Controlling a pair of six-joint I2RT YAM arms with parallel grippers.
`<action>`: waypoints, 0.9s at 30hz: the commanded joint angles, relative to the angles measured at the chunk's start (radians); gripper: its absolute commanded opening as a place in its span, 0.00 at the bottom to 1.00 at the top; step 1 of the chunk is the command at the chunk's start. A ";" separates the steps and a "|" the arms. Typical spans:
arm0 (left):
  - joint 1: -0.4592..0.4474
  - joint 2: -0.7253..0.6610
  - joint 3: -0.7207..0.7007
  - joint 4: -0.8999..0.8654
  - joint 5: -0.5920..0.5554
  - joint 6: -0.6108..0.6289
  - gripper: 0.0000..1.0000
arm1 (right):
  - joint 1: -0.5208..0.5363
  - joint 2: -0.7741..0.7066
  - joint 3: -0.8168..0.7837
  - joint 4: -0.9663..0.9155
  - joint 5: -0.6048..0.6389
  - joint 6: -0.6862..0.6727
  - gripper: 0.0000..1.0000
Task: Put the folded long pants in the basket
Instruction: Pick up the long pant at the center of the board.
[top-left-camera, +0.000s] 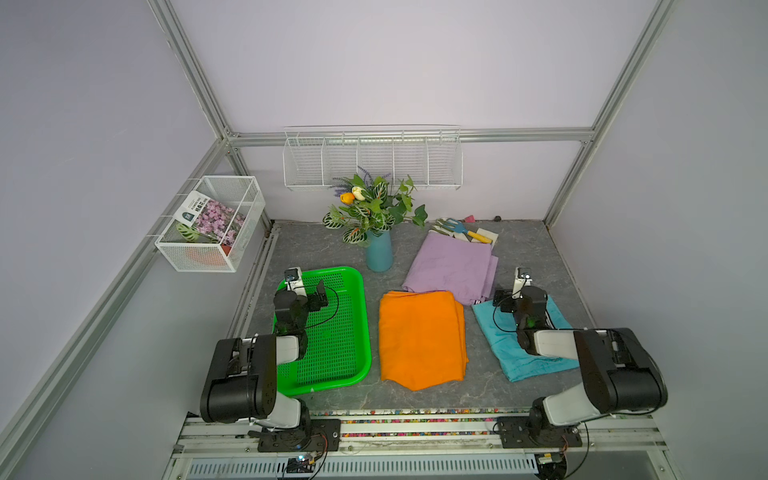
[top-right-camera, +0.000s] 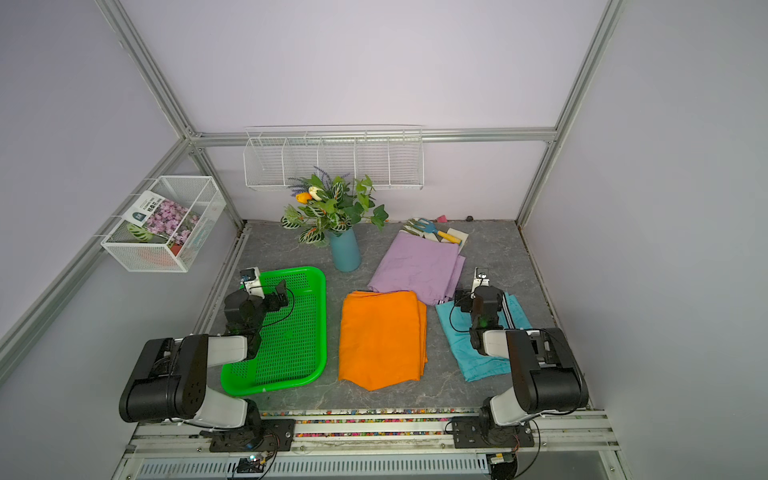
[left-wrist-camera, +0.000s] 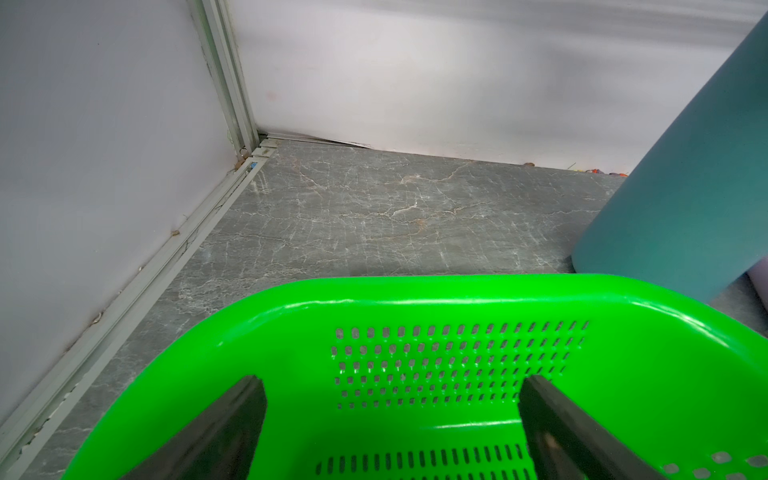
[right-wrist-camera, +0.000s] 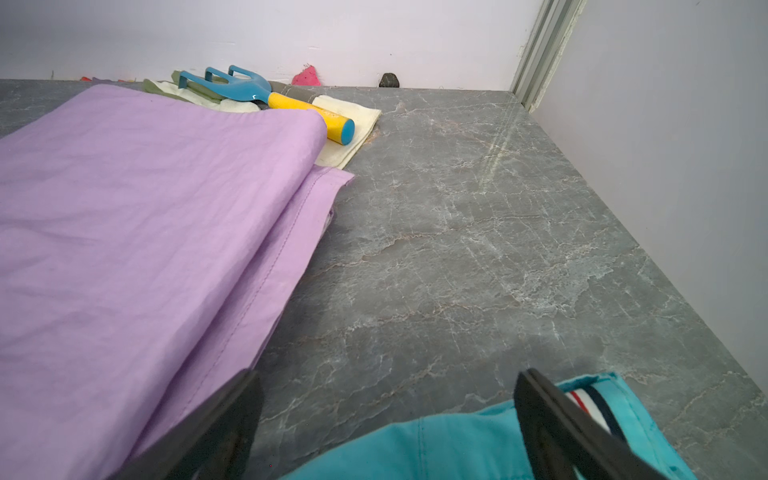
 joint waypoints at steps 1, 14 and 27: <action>0.005 0.012 0.022 0.009 -0.008 -0.008 1.00 | 0.004 0.006 0.011 0.028 0.009 -0.011 0.99; 0.005 0.013 0.021 0.009 -0.007 -0.011 1.00 | 0.003 0.008 0.017 0.018 0.004 -0.008 0.99; 0.005 -0.123 0.289 -0.498 -0.027 0.003 1.00 | 0.004 -0.178 0.133 -0.326 0.018 -0.013 0.95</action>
